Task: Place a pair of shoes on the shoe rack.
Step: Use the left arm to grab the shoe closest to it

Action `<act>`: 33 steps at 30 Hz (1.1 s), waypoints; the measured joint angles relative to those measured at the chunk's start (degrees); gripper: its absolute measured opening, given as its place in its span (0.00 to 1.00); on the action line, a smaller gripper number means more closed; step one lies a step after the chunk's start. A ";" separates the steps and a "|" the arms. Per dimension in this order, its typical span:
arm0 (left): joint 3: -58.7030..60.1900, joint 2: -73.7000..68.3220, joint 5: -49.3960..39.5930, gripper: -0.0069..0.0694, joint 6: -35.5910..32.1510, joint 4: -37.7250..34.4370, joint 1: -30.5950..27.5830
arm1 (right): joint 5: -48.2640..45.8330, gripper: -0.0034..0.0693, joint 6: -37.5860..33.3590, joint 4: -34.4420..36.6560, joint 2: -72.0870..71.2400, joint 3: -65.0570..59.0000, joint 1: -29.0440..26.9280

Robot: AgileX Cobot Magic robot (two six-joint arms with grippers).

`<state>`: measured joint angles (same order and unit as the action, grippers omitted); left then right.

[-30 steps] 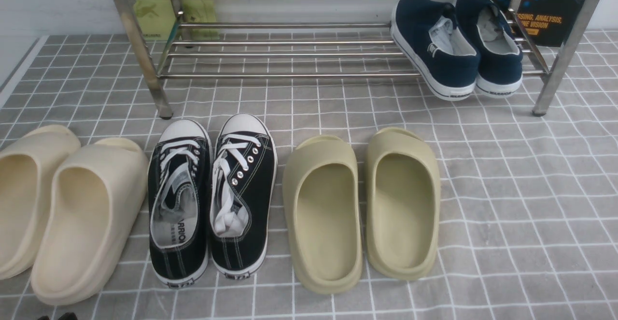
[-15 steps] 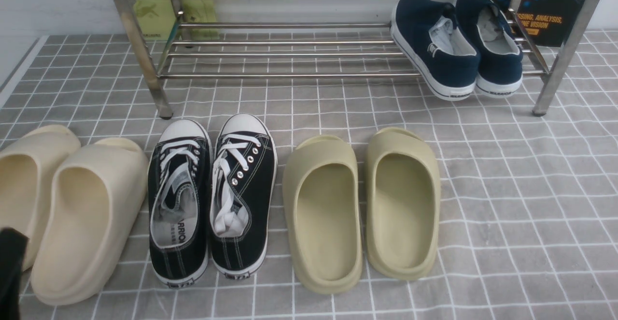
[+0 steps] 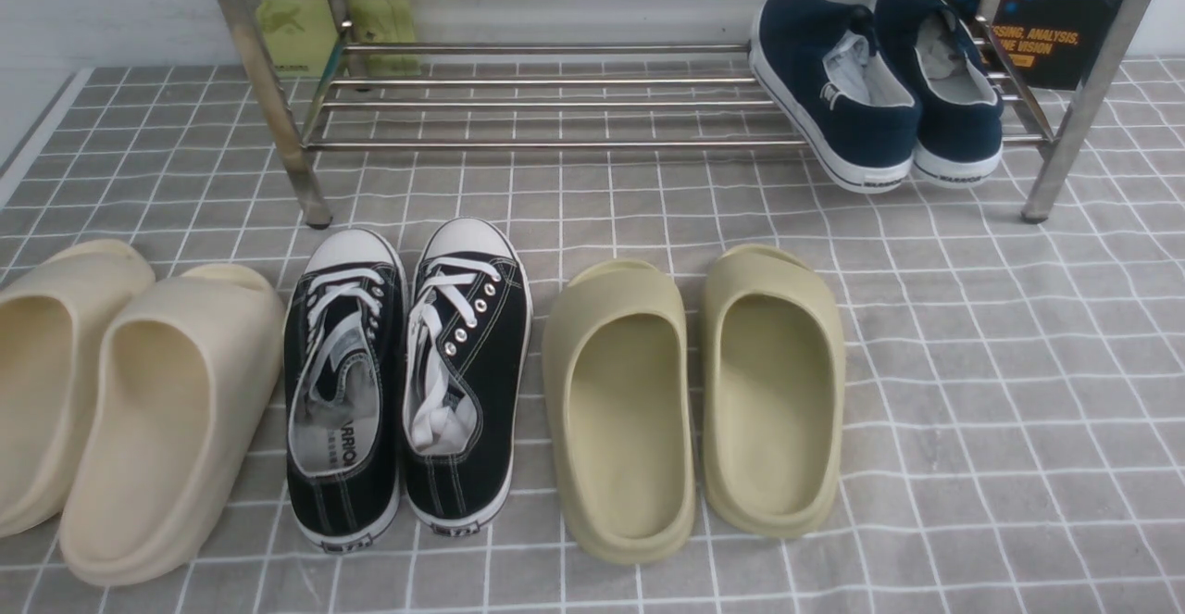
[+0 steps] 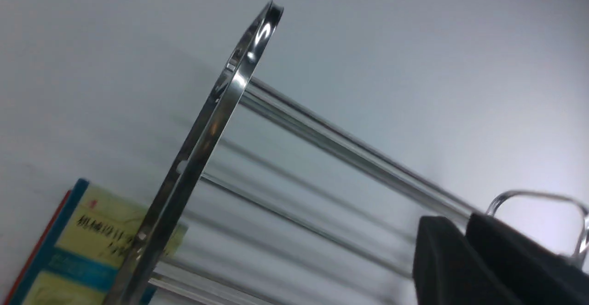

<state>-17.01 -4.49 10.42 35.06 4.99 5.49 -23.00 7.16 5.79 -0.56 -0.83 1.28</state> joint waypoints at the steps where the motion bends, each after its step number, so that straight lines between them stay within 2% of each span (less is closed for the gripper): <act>1: -3.65 -3.63 -5.26 0.07 0.00 2.20 0.00 | 0.00 0.34 0.00 0.06 0.00 0.00 0.00; 2: -5.03 -4.29 -7.26 0.07 0.00 2.53 0.00 | 0.00 0.34 0.00 0.06 0.00 0.00 0.00; 3: -9.47 -9.24 -13.88 0.07 -0.24 4.93 0.00 | 0.00 0.35 0.00 0.06 0.00 0.00 0.00; 5: -14.40 -16.71 -21.47 0.07 -0.35 7.67 0.00 | 0.00 0.35 0.00 0.06 0.00 0.00 0.00; 8: -18.12 -27.66 -26.59 0.07 -0.18 8.85 0.00 | 0.00 0.35 0.00 0.06 0.00 0.00 0.00; 13: -19.85 -41.80 -31.70 0.07 -0.51 3.62 0.08 | 0.00 0.36 0.00 0.06 0.00 0.00 0.00; 15: -23.22 -53.14 -39.92 0.07 -6.53 -2.46 1.08 | 0.00 0.37 0.00 0.06 0.00 0.00 0.00; 19: -28.72 -65.06 -47.03 0.07 -12.78 -6.94 2.46 | 0.00 0.37 0.00 0.06 0.00 0.00 0.00; 22: -32.41 -71.27 -49.55 0.11 -14.47 -7.38 3.54 | 0.00 0.37 0.00 0.06 0.00 0.00 0.00; 23: -35.13 -75.44 -50.08 0.19 -14.93 -7.38 4.64 | 0.00 0.38 0.00 0.06 0.00 0.00 0.00; 26: -37.43 -79.25 -50.08 0.32 -15.16 -7.23 5.76 | 0.00 0.38 0.00 0.06 0.00 0.00 0.00; 28: -39.29 -83.10 -50.08 0.49 -15.16 -7.21 6.61 | 0.00 0.38 0.00 0.06 0.00 0.00 0.00; 29: -39.48 -83.61 -50.08 0.50 -15.16 -7.21 6.63 | 0.00 0.38 0.00 0.06 0.00 0.00 0.00; 30: -39.89 -85.17 -50.01 0.58 -14.98 -7.15 6.75 | 0.00 0.38 0.00 0.06 0.00 0.00 0.00; 31: -40.04 -86.17 -49.71 0.60 -14.99 -6.82 6.75 | 0.00 0.38 0.00 0.06 0.00 0.00 0.00; 33: -40.16 -87.47 -49.13 0.60 -14.57 -5.98 6.81 | 0.00 0.38 0.00 0.06 0.00 0.00 0.00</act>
<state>-57.17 -91.96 -38.72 20.49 -0.99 12.30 -23.00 7.16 5.85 -0.56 -0.83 1.28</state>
